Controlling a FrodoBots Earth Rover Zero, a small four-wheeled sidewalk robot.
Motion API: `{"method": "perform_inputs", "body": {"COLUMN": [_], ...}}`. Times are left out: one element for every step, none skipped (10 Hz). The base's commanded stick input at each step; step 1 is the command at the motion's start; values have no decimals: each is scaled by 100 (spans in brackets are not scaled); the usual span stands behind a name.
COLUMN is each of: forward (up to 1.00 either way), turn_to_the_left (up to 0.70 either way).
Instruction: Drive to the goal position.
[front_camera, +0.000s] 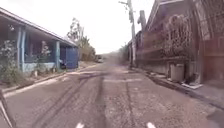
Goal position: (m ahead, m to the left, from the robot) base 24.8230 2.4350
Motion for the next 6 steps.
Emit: {"method": "perform_inputs", "body": {"forward": [70, 70, 70, 70, 70, 70], "turn_to_the_left": [1, 1, 1, 1, 1, 1]}}
